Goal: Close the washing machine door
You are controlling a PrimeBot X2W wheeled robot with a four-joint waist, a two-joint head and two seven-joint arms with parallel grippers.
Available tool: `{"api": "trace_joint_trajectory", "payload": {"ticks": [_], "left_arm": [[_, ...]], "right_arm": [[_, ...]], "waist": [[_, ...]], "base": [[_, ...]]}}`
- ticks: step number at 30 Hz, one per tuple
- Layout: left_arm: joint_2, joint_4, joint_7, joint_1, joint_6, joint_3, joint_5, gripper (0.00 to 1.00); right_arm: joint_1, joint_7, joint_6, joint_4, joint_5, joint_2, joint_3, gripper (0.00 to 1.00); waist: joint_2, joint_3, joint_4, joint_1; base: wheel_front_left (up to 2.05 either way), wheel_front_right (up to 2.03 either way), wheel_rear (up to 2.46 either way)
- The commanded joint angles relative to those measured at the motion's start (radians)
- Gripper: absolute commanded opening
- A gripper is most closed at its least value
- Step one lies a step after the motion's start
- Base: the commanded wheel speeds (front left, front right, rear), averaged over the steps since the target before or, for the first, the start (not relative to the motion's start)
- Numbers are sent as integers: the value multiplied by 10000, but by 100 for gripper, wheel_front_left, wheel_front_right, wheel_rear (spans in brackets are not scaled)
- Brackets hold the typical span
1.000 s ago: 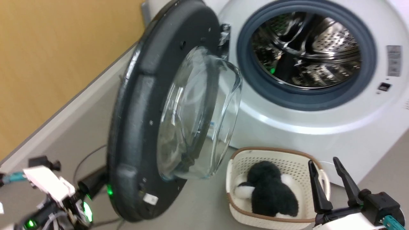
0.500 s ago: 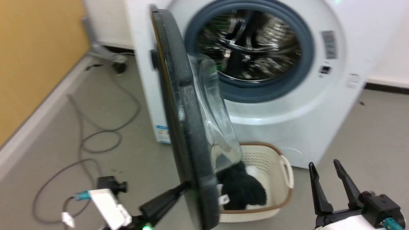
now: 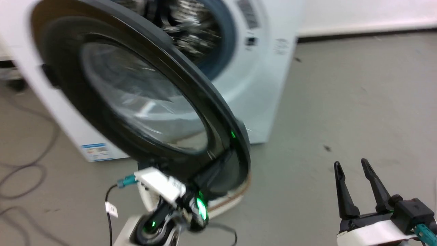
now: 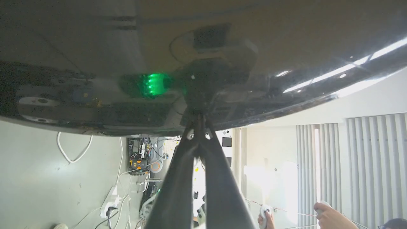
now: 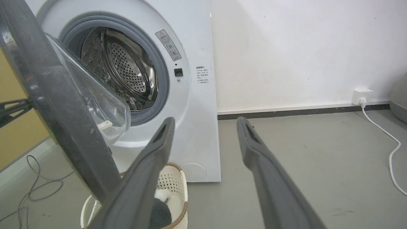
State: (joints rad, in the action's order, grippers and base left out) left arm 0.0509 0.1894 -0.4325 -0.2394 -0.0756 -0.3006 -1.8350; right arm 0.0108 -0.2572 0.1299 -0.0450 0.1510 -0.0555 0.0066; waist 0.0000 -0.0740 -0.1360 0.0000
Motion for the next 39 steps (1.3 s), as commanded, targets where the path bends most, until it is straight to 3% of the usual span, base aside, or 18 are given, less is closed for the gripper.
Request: {"api": "trace_joint_trajectory", "payload": {"ticks": [1, 8, 14, 18, 26, 32, 39], "left_arm": [[-6, 320, 533, -516, -169, -102, -19, 0], [-6, 1670, 3031, -2209, -484, -99, -38, 0], [-6, 2305, 4430, -3353, -543, -157, -459, 0], [-6, 2219, 4651, -3642, -547, -315, -708, 0], [79, 1770, 4252, -2601, -549, -505, 180, 0], [1465, 749, 4247, -1264, -549, -1510, 2741, 0], [3404, 274, 6354, -375, -479, -2333, 6613, 0]], "right_arm": [[-152, -45, 8, 59, 64, -4, -13, 100], [-262, -45, 8, 33, 220, 23, -53, 100], [-306, -45, 8, 14, 277, 39, -58, 100], [-356, -45, 8, 21, 309, 46, -34, 100], [-253, -45, 8, 172, 405, 50, -33, 100], [67, -45, 8, 322, 325, 51, 16, 100], [368, -45, 8, 432, 271, 52, 11, 100]], "waist": [[0, -665, -1061, 0], [0, -1092, -2039, 0], [0, -1195, -2178, 0], [0, -1161, -1905, 0], [0, -540, -929, 0], [0, 83, -74, 0], [0, 657, 905, 0]], "base": [[0, 0, 0], [0, 0, 0], [0, 0, 0], [0, 0, 0], [0, 0, 0], [0, 0, 0], [0, 0, 0]]}}
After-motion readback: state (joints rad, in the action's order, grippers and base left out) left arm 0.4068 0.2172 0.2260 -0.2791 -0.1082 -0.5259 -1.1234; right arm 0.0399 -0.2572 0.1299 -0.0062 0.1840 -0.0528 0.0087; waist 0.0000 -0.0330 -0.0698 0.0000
